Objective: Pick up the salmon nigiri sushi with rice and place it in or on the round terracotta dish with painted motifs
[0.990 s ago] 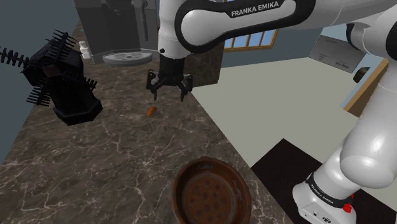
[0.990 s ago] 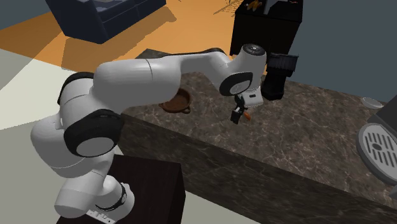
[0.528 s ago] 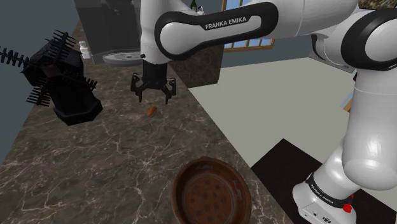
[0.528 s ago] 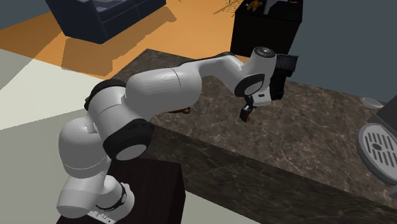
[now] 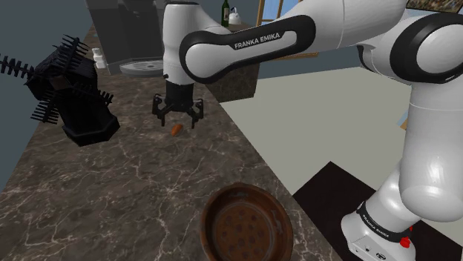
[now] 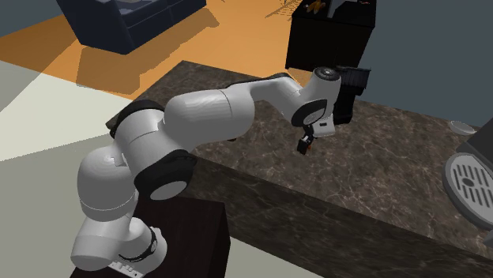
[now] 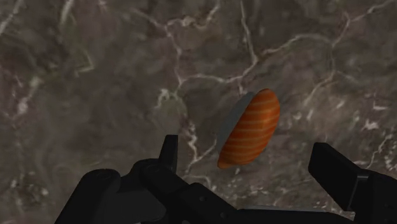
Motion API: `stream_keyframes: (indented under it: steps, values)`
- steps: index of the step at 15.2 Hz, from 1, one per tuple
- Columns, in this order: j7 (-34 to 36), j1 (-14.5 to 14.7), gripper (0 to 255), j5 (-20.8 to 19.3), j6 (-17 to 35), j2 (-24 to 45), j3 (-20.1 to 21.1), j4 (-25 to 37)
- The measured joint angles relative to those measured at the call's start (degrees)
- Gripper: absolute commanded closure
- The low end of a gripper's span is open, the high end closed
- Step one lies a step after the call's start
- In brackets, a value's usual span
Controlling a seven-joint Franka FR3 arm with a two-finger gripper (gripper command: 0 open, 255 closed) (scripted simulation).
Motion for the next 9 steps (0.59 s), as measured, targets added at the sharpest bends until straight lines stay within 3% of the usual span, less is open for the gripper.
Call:
stream_keyframes:
  steps: [3, 4, 9]
  values:
    - [0.03, 0.02, 0, -0.02, 0.03, 0.02, 0.00, 0.00]
    - [0.03, 0.02, 255, -0.02, 0.03, 0.02, 0.00, 0.00]
    - [0.03, 0.02, 255, -0.02, 0.03, 0.02, 0.00, 0.00]
